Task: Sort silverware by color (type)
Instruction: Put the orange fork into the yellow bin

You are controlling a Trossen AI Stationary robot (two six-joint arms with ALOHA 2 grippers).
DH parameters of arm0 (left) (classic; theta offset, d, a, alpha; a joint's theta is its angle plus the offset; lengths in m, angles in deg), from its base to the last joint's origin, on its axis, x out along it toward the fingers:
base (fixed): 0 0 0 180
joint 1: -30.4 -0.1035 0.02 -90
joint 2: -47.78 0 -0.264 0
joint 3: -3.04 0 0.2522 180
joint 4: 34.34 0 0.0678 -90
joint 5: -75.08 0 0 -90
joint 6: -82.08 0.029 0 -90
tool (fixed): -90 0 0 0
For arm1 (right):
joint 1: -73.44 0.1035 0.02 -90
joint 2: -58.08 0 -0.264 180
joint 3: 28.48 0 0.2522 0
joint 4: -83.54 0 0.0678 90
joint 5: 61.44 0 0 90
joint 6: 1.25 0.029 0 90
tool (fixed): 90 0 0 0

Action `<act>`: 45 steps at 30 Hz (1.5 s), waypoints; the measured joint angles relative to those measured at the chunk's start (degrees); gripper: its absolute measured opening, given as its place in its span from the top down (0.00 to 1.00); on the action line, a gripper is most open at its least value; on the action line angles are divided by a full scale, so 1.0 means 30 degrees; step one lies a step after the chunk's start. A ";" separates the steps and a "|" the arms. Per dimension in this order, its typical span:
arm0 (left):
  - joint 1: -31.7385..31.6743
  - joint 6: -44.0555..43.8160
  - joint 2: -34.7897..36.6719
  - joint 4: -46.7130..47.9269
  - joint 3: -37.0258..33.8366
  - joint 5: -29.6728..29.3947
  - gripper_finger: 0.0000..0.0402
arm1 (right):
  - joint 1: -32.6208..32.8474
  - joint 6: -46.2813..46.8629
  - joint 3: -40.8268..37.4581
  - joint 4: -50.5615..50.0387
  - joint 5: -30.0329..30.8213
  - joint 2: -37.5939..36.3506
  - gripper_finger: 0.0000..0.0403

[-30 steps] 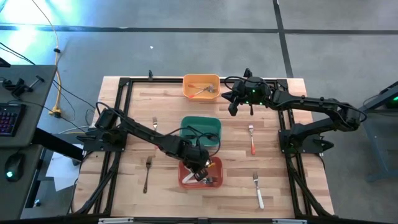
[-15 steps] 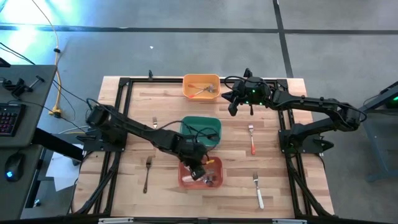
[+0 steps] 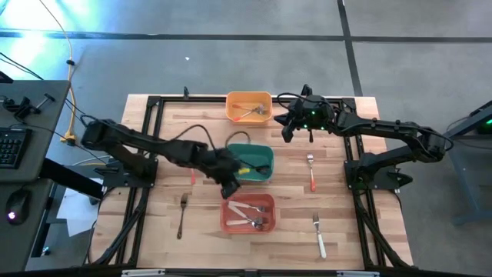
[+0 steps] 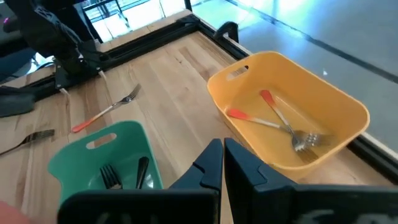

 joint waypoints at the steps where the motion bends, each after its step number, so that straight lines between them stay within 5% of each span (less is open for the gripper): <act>1: -0.0382 0.0117 0.0403 -0.1016 -0.0845 0.0118 1.00 | -0.0007 0.0380 0.0000 -0.0189 0.0050 0.0000 1.00; 11: -0.5943 0.1626 0.3007 -1.2570 -0.8166 0.1220 1.00 | 0.0547 0.7366 0.0007 -0.6030 0.2162 0.0000 1.00; 18: -0.8127 0.1077 0.2821 -1.8862 -1.0818 0.2503 1.00 | 0.1660 1.1171 0.0007 -1.1115 0.2222 0.0007 1.00; 28: -0.9584 0.1562 0.2821 -1.9333 -1.1222 0.4354 1.00 | 0.4757 1.7098 0.0007 -1.8656 0.1742 0.0054 0.79; 34: -1.0331 0.2461 0.2821 -1.9278 -1.1222 0.4332 1.00 | 0.4538 1.7323 0.0007 -1.8490 0.2063 0.1002 0.68; 45: -1.1544 0.3334 0.2821 -1.9271 -1.1222 0.4187 1.00 | 0.3252 1.5835 0.0009 -1.5838 0.0997 0.5600 0.67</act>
